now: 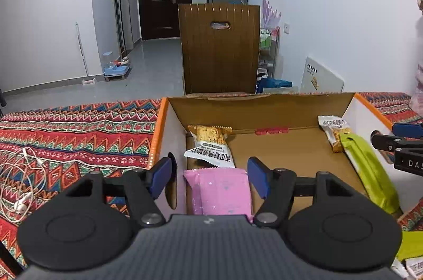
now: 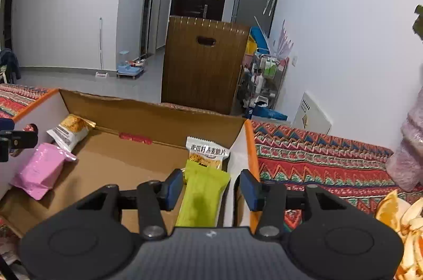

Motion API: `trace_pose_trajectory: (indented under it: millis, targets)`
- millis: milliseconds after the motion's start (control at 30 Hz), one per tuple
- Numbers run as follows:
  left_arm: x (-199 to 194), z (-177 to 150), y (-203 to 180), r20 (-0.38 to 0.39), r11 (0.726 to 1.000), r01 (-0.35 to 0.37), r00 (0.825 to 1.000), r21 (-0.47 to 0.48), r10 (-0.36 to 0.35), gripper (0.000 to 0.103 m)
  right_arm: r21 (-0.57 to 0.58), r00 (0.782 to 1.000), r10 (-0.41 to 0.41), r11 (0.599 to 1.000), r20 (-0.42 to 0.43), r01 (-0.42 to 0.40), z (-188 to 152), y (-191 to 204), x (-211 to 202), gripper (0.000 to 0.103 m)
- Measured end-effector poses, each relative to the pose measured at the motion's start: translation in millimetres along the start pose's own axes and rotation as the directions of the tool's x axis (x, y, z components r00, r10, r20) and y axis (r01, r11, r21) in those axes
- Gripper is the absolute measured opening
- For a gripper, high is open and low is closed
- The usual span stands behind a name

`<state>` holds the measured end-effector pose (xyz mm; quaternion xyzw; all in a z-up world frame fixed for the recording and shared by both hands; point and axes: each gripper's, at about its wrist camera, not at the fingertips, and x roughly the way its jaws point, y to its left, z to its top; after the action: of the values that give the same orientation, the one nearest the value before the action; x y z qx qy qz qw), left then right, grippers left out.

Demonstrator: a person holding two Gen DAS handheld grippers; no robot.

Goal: Organize snacks
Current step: 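Open both grippers to release the packets into the box, then move both tools back toward the remaining snack pile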

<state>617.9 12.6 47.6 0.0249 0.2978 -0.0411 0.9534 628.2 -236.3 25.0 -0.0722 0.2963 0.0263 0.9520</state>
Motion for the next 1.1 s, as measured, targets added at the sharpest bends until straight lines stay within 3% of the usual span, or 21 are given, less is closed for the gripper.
trace_pose_trajectory:
  millis: [167, 333, 533, 633, 867, 1100]
  targets:
    - [-31, 2, 1, 0.015, 1.0, 0.008, 1.0, -0.021, -0.008, 0.072, 0.012, 1.0, 0.011, 1.0, 0.025, -0.012, 1, -7, -31, 0.053]
    - [-81, -11, 1, 0.045, 0.999, 0.011, 0.999, -0.037, -0.009, 0.083, 0.042, 0.994, 0.058, 0.997, 0.089, -0.062, -8, -18, -81, 0.078]
    - [-154, -36, -1, 0.091, 0.999, 0.032, 0.995, -0.036, -0.029, 0.096, 0.027, 0.989, 0.077, 0.996, 0.127, -0.081, -32, -21, -143, 0.087]
    - [-191, -46, -6, 0.124, 0.998, 0.052, 0.991, -0.043, -0.047, 0.103, 0.022, 0.986, 0.085, 0.996, 0.143, -0.089, -48, -20, -173, 0.087]
    - [-263, -77, -27, 0.184, 0.998, 0.067, 0.981, -0.02, -0.062, 0.103, 0.031, 0.974, 0.123, 0.991, 0.188, -0.131, -85, -19, -243, 0.09]
    - [-313, -124, -41, 0.193, 0.997, 0.077, 0.979, -0.025, -0.07, 0.103, 0.058, 0.966, 0.154, 0.984, 0.205, -0.169, -139, -14, -302, 0.092]
